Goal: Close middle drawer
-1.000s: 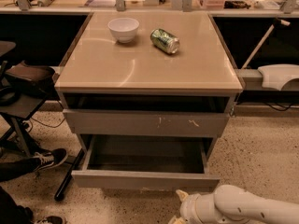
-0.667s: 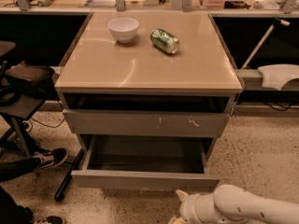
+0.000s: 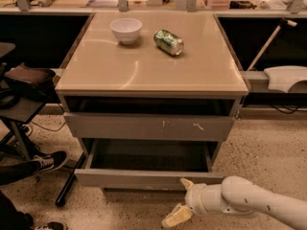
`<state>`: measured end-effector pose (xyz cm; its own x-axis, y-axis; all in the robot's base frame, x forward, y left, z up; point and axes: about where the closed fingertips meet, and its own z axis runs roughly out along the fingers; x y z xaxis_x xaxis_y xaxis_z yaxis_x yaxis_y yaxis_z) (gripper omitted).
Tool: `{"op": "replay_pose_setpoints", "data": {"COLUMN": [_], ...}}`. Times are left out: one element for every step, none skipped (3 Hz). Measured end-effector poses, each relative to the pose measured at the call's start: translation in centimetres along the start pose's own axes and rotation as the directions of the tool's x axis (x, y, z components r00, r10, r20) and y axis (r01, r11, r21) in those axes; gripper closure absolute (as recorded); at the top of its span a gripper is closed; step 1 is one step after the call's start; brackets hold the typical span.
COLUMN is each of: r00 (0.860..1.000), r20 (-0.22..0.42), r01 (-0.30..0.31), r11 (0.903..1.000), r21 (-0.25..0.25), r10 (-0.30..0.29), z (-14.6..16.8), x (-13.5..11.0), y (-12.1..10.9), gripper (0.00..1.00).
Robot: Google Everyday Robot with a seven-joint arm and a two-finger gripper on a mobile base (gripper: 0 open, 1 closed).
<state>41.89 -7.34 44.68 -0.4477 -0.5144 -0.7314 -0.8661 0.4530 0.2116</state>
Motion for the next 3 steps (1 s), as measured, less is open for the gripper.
{"op": "replay_pose_setpoints", "data": {"r00": [1.000,0.999,0.999], "r20": [0.018,0.021,0.021], "r01": [0.022,0.024,0.025], "r11": [0.9997,0.9996,0.9996], "r21": [0.012,0.013,0.013], "r10": [-0.023,-0.025,-0.025], "z": [1.2,2.5,2.4], "x": [-3.4,-5.1,-5.2], "y": [-2.5,-4.1,-4.1], "gripper": [0.00,0.00,0.00]}}
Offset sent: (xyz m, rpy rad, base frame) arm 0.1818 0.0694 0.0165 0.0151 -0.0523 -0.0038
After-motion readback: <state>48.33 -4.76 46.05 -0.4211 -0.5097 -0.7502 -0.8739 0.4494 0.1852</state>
